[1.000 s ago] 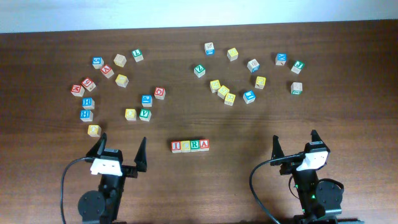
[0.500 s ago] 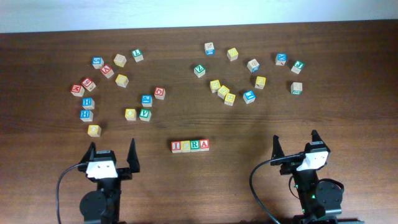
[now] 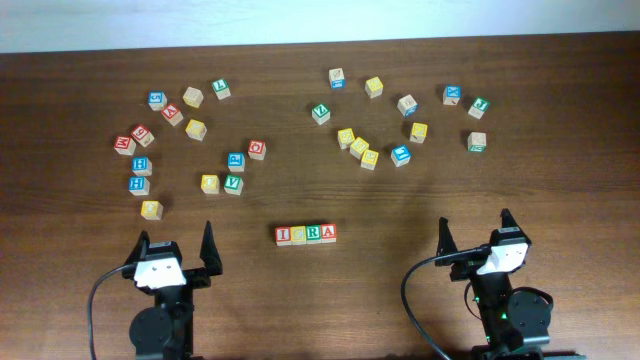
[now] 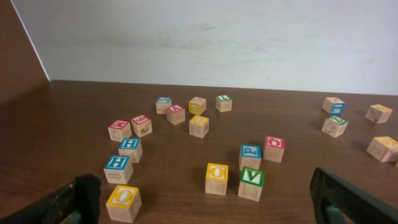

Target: Spell out ICRA

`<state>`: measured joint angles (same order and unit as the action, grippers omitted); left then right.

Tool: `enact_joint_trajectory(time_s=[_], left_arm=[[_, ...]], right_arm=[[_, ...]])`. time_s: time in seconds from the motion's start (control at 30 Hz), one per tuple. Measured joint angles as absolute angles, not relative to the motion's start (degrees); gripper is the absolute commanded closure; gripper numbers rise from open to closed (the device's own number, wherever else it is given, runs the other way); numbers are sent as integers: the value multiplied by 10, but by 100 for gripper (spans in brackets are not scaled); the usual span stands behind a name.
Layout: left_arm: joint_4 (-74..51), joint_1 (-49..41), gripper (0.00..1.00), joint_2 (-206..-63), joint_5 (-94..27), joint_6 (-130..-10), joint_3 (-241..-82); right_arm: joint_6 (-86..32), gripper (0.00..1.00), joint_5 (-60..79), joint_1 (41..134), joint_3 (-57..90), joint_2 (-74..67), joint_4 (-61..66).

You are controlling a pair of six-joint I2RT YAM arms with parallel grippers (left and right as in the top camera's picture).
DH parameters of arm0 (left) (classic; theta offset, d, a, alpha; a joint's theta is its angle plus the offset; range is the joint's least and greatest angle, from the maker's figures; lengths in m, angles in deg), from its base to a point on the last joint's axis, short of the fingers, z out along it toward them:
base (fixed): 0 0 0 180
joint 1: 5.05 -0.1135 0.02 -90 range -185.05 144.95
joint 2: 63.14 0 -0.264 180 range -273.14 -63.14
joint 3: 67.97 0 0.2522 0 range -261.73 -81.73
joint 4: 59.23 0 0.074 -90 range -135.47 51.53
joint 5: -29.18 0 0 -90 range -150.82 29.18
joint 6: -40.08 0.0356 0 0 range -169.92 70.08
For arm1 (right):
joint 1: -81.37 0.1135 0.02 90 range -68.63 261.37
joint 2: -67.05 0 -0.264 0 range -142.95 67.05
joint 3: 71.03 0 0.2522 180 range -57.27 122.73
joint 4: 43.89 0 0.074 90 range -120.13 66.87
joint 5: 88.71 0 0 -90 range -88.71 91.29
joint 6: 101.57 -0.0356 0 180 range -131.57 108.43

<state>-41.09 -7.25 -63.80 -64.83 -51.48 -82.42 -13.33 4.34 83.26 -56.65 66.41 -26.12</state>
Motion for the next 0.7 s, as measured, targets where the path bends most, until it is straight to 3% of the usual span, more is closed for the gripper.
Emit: enact_joint_trajectory(time_s=[0.7], left_arm=[[-410, -73, 1, -638, -643, -498, -824]], right_arm=[[-133, 2, 43, 833, -566, 664, -261]])
